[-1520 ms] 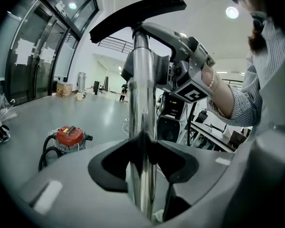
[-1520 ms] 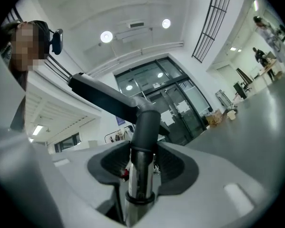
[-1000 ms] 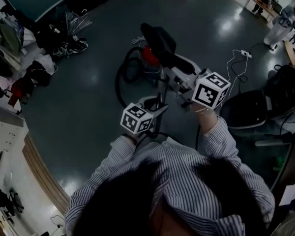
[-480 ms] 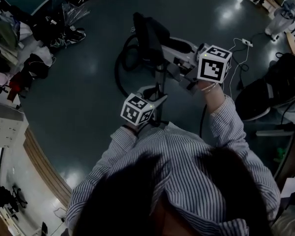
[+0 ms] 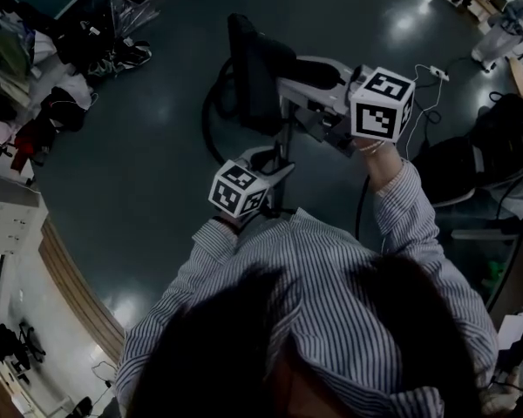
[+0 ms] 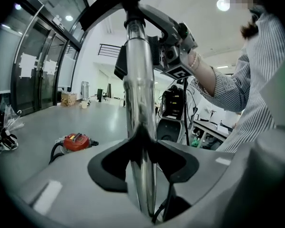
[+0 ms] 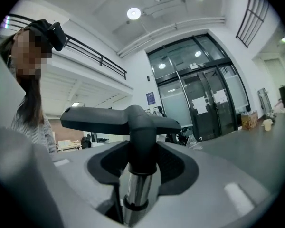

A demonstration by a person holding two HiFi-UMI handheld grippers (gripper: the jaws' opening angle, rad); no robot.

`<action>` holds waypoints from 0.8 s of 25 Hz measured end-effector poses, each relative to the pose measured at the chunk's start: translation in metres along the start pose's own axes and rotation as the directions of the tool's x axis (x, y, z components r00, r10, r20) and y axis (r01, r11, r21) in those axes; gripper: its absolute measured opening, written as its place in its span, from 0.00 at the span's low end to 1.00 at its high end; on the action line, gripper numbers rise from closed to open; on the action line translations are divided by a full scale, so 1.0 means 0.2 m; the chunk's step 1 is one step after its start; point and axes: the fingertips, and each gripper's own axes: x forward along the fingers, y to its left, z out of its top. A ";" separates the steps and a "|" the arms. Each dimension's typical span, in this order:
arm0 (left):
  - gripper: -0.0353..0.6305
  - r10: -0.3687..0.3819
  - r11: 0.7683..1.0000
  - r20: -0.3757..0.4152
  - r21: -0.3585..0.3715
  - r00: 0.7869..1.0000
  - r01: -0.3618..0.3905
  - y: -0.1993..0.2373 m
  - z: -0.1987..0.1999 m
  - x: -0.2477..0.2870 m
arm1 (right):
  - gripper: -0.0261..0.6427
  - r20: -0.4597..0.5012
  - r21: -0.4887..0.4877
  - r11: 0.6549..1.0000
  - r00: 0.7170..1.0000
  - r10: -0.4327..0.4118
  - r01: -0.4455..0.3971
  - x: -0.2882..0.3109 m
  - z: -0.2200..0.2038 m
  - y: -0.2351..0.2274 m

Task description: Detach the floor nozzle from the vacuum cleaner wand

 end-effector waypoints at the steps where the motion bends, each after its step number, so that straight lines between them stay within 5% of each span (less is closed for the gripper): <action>1: 0.33 0.000 1.000 0.011 -0.001 1.000 0.000 0.00 0.01 -0.01 | 0.30 -0.008 -0.011 1.000 1.000 0.008 -0.008 0.00 0.01 0.00; 6: 0.33 -0.026 1.000 0.058 0.008 0.998 0.025 -0.03 0.05 -0.01 | 0.30 0.105 0.149 0.983 0.990 0.095 -0.110 -0.05 0.06 0.00; 13: 0.33 -0.051 0.998 -0.008 0.026 0.999 0.051 -0.07 -0.05 0.00 | 0.28 0.253 0.129 0.983 0.963 0.093 -0.129 -0.12 0.26 -0.03; 16: 0.33 -0.066 0.997 -0.034 0.041 0.997 0.067 -0.11 -0.07 0.03 | 0.26 0.180 0.102 0.992 0.982 0.053 -0.072 -0.09 0.21 -0.05; 17: 0.33 -0.069 0.996 -0.040 0.046 0.997 0.071 -0.12 -0.06 0.04 | 0.24 0.183 0.106 0.993 0.982 0.037 -0.058 -0.08 0.19 -0.07; 18: 0.33 -0.071 0.996 -0.047 0.046 0.996 0.073 -0.12 -0.07 0.05 | 0.04 0.217 0.124 0.991 0.976 0.025 -0.053 -0.09 0.20 -0.09; 20: 0.33 -0.069 0.997 -0.060 0.041 0.996 0.071 -0.11 -0.08 0.06 | 0.04 0.297 0.163 0.985 0.955 0.010 -0.061 -0.13 0.23 -0.14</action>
